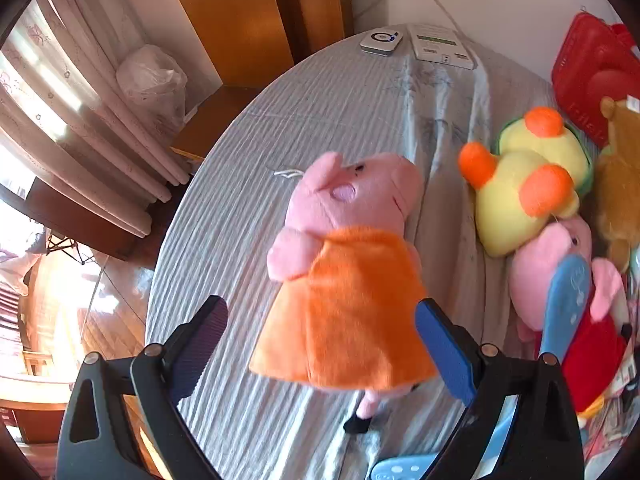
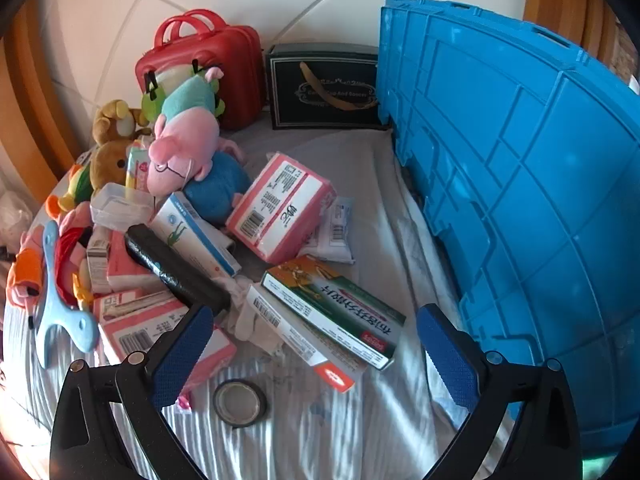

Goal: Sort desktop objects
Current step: 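Grasp the pink pig plush with the left tool while the right tool grasps the black rolled bag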

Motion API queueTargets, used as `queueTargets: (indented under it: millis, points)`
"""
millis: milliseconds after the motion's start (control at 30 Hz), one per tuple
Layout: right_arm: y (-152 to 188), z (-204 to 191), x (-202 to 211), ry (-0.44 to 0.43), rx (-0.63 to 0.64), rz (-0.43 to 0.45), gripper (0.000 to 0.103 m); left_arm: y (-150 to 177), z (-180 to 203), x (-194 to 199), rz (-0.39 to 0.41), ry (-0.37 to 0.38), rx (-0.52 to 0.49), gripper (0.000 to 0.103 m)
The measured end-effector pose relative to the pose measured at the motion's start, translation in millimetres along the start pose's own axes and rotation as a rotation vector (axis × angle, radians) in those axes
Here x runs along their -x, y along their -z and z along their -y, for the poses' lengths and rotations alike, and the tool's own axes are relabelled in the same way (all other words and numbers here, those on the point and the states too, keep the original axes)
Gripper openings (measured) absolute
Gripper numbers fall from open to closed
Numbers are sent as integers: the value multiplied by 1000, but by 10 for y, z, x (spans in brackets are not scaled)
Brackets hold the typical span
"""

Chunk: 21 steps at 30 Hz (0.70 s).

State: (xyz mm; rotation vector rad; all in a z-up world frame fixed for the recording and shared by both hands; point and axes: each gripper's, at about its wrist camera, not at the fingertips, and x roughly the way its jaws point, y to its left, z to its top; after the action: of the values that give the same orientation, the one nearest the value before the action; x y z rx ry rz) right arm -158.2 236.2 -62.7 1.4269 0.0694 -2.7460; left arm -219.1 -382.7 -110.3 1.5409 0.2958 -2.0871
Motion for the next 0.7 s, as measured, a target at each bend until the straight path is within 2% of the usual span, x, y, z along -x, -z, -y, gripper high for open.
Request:
queueTargets:
  millis: [133,233,267,300,367,467,600,700]
  points:
    - [-70,-128,-141,-10,28,-38,103,-374,77,-385,-135,26,-18,96]
    - [-132,-308,-229,-28,78,-64,103,-472,121,-731,-241,-20,-16,96]
    - [-154,-391,-255,-33,103,-68,103,-476,116,-799,-265,18,-6,96]
    - [-175,-474,-278,-35,127,-72,103,-472,116,-825,-268,52,8,88]
    - [-215,-649,-322,-38,177,-74,103,-425,132,-746,-232,86,3,72]
    - [-258,-903,-383,-79,240,-82,103,-262,194,-550,-140,61,-56,60]
    - [-239,-1167,-460,-153,295,-116,103,7,140,-311,-60,78,-60,57]
    - [-182,-1285,-490,-192,318,-143,103,102,92,-212,-37,90,-63,59]
